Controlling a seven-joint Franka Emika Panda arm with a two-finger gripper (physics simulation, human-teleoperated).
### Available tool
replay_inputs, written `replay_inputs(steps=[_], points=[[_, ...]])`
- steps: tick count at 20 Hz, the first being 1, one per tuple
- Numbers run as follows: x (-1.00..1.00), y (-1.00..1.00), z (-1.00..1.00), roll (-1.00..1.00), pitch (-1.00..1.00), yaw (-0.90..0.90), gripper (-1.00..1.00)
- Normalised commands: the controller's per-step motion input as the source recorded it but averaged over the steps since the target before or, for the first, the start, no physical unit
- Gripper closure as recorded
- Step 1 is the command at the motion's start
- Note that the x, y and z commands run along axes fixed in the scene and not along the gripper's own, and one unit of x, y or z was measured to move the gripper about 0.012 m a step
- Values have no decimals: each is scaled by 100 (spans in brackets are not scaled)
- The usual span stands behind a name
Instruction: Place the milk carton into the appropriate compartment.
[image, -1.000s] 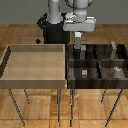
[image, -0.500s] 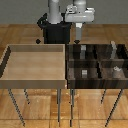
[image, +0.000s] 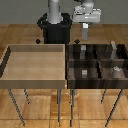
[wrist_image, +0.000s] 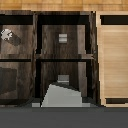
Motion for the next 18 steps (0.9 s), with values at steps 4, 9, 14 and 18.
replay_inputs(steps=[4, 9, 14, 18], points=[[0, 0, -75, 0, 0, 0, 100], [0, 0, -80, 0, 0, 0, 100], [0, 0, -100, 0, 0, 0, 100], [0, 0, -50, 0, 0, 0, -100]])
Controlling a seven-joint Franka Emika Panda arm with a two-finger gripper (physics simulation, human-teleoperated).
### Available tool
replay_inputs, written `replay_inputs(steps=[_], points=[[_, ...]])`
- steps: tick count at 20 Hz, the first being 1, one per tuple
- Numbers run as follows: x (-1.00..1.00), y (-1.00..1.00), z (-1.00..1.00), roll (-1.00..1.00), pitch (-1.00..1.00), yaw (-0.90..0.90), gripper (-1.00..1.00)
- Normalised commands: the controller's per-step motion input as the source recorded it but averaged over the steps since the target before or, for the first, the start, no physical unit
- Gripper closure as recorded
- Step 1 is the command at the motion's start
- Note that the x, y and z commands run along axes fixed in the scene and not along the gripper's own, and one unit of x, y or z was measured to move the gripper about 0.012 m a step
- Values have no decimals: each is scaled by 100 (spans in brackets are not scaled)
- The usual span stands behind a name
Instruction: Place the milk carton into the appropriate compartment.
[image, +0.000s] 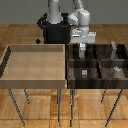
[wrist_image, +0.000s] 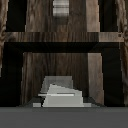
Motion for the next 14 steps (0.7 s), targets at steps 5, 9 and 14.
replay_inputs(steps=[5, 9, 14], points=[[0, 0, 0, 0, 0, 0, -100], [0, 0, 0, 0, 0, 0, -100], [0, 0, 0, 0, 0, 0, -100]])
